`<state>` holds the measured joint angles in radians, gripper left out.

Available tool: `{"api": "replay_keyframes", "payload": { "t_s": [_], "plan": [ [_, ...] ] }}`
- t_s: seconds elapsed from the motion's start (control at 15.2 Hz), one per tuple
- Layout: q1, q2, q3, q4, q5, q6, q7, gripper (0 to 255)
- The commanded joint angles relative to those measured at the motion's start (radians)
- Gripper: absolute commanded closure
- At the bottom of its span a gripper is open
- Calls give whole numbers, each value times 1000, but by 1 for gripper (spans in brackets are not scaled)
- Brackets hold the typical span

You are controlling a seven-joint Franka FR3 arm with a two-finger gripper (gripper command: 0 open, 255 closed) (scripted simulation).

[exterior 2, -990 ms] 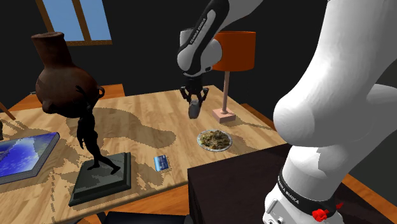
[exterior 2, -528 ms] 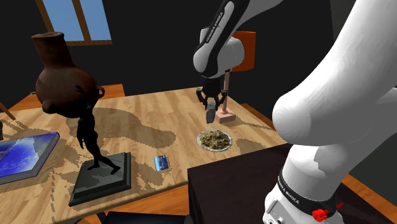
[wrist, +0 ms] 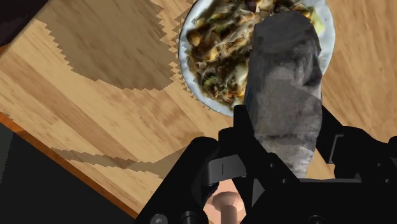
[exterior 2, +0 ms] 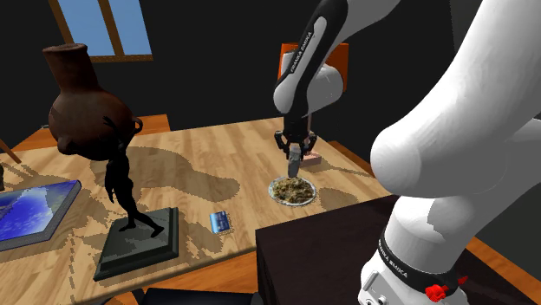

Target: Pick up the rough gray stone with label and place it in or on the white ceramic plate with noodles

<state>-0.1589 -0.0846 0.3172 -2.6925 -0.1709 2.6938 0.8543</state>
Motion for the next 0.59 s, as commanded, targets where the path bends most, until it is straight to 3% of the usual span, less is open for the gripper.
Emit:
{"api": "replay_keyframes", "payload": {
  "t_s": [0.0,0.53],
  "plan": [
    [-8,31,3,0,-34,29,27,255],
    [-23,170,-23,11,-236,139,185,255]
  ]
}}
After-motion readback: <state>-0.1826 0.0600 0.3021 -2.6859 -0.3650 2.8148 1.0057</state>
